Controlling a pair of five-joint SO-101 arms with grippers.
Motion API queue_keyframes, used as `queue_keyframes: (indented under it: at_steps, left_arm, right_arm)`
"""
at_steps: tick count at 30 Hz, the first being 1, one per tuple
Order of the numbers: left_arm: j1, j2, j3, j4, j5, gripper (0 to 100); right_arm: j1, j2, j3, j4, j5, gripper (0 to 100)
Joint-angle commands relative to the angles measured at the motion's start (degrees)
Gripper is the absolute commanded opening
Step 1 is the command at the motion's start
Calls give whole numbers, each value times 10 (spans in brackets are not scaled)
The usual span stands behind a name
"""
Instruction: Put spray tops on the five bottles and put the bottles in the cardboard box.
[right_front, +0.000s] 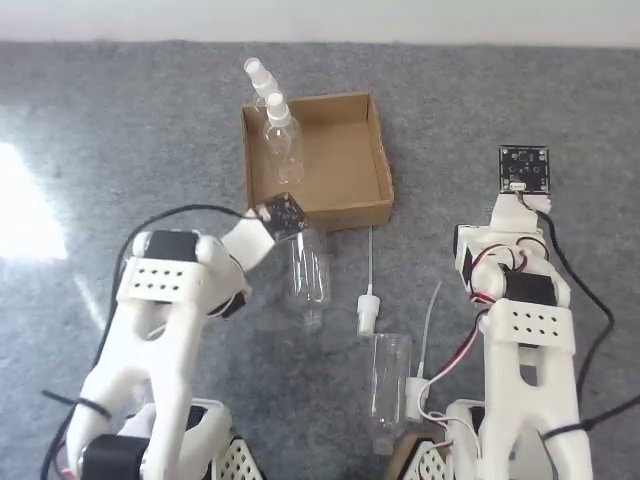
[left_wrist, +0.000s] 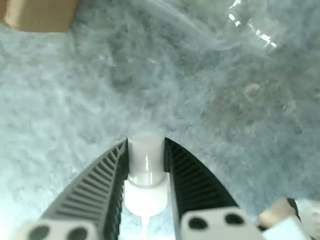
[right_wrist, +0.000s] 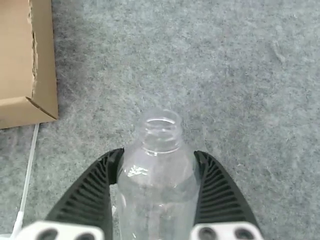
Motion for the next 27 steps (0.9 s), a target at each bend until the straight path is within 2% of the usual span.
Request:
queue_keyframes:
  at_steps: [1, 15, 20, 27]
  left_arm:
    - [-4, -27, -72, 46, 29, 10]
    - [-4, -27, -209, 86, 173, 10]
    - [-4, -27, -235, 92, 218, 10]
    - [-5, -28, -240, 92, 228, 10]
  right_arm:
    - [-17, -22, -7, -9, 11, 34]
    - [-41, -25, -43, -13, 13, 34]
    - [-82, -26, -59, -12, 15, 34]
    - [-140, -26, -92, -13, 15, 34]
